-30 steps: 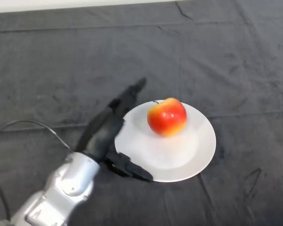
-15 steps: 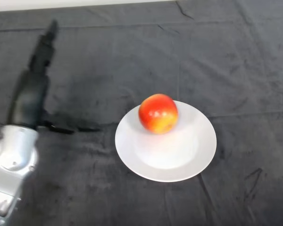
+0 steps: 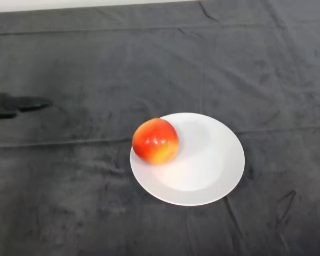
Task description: Move the apple to the plate
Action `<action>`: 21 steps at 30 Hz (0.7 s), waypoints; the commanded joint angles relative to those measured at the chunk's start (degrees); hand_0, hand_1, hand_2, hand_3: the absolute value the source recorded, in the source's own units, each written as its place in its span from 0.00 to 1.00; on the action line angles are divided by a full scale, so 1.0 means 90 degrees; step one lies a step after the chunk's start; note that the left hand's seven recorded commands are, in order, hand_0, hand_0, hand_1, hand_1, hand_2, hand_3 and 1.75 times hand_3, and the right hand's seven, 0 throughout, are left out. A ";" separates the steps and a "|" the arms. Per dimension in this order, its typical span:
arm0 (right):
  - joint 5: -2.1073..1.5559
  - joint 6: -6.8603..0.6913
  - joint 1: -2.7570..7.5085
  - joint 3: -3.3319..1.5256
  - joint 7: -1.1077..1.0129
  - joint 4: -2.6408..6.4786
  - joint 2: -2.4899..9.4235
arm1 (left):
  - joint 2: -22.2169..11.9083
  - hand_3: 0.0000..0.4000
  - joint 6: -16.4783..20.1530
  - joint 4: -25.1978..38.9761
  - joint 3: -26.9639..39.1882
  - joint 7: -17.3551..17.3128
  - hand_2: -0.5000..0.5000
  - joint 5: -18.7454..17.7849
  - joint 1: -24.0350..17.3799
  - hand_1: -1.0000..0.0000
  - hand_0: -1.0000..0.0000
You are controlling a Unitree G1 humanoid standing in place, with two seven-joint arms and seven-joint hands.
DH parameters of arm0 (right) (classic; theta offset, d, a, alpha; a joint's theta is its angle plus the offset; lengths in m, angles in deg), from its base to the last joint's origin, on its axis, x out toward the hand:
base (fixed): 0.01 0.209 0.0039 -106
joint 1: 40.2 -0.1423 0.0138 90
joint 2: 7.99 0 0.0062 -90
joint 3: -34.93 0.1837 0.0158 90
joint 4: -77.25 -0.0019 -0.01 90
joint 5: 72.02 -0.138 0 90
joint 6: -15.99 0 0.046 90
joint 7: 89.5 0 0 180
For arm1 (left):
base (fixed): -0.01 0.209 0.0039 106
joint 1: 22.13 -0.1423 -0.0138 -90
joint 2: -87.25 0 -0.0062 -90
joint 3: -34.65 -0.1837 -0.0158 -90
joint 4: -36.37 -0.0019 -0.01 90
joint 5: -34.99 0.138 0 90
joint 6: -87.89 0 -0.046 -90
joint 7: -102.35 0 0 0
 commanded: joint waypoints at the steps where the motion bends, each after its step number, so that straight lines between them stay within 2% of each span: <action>1: -0.0025 0.0026 -0.0300 -0.0067 -0.0090 -0.0220 -0.0118 | -0.0461 0.00 -0.0165 0.0010 0.0311 0.0087 0.50 -0.0112 -0.0273 1.00 1.00; 9: -0.0024 0.0026 -0.0300 -0.0068 -0.0090 -0.0220 -0.0118 | -0.0710 0.00 -0.0470 -0.0273 0.1179 0.0162 0.50 -0.0314 -0.0441 1.00 1.00; 21: -0.0024 0.0025 -0.0300 -0.0070 -0.0090 -0.0218 -0.0118 | -0.0879 0.00 -0.1125 -0.1236 0.2442 0.0367 0.50 -0.0705 -0.0449 1.00 1.00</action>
